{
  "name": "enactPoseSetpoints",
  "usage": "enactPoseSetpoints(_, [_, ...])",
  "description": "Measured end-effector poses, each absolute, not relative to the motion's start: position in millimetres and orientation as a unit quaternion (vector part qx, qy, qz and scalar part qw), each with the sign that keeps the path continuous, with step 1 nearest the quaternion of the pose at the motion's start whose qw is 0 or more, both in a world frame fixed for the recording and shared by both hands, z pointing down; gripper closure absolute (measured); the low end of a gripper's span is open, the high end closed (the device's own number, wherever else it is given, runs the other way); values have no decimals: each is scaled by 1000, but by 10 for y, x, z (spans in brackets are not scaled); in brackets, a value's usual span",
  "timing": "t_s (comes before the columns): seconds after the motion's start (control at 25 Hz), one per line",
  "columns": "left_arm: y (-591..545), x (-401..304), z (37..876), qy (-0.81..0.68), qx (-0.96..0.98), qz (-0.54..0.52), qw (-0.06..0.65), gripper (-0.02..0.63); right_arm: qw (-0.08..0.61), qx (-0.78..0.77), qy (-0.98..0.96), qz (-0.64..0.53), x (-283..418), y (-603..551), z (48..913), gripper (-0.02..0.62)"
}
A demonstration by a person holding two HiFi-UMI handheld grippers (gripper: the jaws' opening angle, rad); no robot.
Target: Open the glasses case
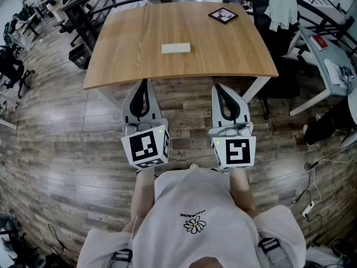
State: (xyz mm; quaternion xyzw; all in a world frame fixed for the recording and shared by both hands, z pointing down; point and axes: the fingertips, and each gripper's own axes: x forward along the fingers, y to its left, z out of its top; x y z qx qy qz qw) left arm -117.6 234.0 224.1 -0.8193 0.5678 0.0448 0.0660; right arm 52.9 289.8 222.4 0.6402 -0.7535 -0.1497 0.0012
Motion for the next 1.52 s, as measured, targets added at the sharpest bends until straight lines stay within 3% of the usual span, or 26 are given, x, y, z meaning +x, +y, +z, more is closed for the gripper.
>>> enactPoseSetpoints(1.04, [2244, -1021, 2484, 569, -820, 41, 36, 589, 4, 627, -767, -137, 751, 2820, 2437, 588])
enactPoseSetpoints(1.52, [1433, -869, 2616, 565, -823, 51, 23, 589, 18, 608, -782, -133, 782, 2059, 2572, 588])
